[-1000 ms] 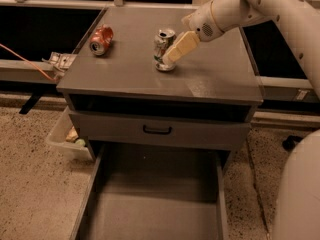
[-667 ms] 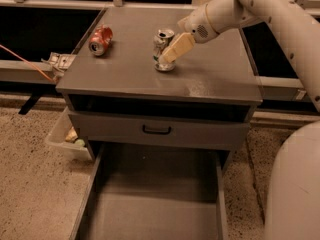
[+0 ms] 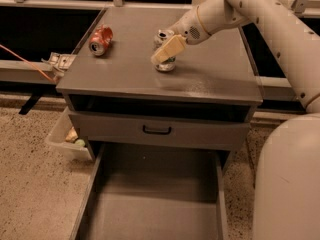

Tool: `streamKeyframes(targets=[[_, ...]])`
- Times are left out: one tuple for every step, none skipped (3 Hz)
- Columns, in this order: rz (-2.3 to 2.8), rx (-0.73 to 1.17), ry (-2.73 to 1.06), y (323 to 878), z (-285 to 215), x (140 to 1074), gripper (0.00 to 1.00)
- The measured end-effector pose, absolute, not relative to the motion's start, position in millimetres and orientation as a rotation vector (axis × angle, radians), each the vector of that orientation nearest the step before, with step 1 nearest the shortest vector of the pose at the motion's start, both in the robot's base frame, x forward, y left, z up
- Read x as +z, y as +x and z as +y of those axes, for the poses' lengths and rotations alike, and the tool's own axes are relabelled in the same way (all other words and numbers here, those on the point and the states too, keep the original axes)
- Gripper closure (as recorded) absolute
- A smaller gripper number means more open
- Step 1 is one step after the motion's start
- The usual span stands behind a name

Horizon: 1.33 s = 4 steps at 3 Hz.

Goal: Place 7up can into middle drawer

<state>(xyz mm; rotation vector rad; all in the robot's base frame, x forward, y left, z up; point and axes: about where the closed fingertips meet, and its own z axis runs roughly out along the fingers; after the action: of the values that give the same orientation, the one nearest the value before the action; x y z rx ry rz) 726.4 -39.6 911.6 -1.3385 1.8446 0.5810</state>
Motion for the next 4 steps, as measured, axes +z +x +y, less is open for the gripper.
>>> streamKeyframes(targets=[[1.837,0.598,-1.352,725.4,-33.7,910.2,0.42],[1.780,0.613,-1.389,714.6,-28.5,918.9,0.65],[1.771,0.615,-1.395,713.6,-27.3,919.5,0.90],[1.771,0.615,-1.395,713.6,-27.2,919.4,1.00]])
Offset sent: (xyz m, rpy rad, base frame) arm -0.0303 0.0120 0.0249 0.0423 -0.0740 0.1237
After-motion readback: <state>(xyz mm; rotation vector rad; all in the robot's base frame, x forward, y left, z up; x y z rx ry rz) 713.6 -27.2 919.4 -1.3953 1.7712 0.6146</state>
